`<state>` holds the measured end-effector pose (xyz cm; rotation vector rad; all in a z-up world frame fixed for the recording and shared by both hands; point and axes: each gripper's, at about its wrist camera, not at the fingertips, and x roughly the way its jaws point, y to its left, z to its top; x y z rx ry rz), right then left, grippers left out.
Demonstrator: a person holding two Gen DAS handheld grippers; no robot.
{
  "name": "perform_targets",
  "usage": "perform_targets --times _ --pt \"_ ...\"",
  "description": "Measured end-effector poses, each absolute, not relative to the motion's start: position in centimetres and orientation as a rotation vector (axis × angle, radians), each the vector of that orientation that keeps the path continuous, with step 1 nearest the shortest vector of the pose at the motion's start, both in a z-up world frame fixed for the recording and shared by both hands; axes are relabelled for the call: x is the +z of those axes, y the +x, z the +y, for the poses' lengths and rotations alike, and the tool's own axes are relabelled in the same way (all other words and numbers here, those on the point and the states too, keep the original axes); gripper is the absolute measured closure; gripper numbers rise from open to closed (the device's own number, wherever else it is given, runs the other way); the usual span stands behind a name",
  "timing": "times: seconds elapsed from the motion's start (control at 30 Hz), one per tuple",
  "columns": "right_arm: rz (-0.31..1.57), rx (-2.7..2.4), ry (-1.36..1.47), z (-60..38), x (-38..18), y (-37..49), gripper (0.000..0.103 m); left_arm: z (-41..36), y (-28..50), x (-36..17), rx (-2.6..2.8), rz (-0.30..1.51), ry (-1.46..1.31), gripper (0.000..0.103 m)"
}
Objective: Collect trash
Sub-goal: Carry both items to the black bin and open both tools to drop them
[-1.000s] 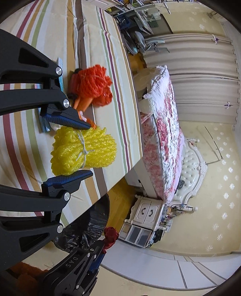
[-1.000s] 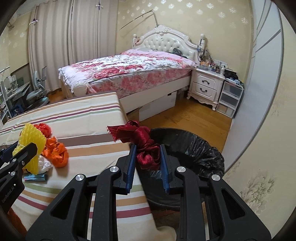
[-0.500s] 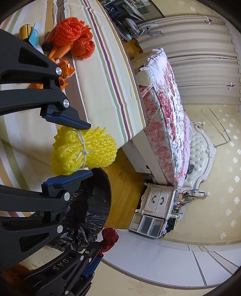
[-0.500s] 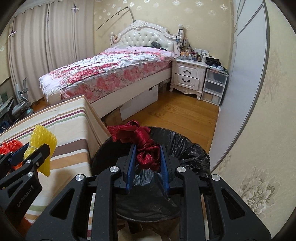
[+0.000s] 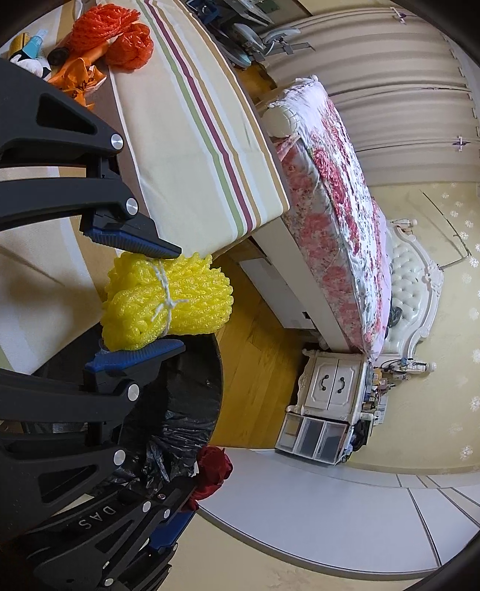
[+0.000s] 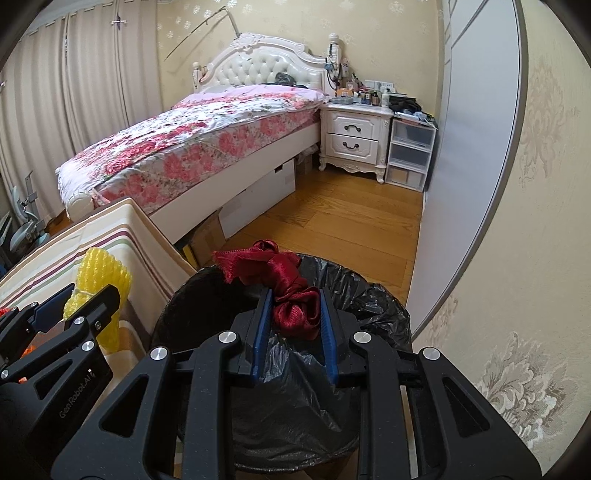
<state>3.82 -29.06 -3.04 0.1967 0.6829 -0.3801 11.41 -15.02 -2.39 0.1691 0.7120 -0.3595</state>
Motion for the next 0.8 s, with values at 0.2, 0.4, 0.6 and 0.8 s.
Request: perform_targets --times 0.2,0.4,0.6,0.8 --pt "0.691 -0.392 0.221 -29.7 -3.4 4.2 0.078 -15.9 12.0 -3.1 -0.358 0.735 0.193 0.058" --pt "0.698 -0.408 0.224 -29.8 -3.5 4.3 0.078 -16.8 12.4 -3.5 -0.365 0.746 0.217 0.058" --pt "0.702 -0.411 0.225 -29.9 -3.6 4.4 0.078 -17.1 12.5 -3.6 -0.373 0.752 0.226 0.056" --pt "0.702 -0.419 0.231 -29.9 -3.6 4.4 0.066 -16.9 12.6 -3.5 -0.37 0.748 0.21 0.037"
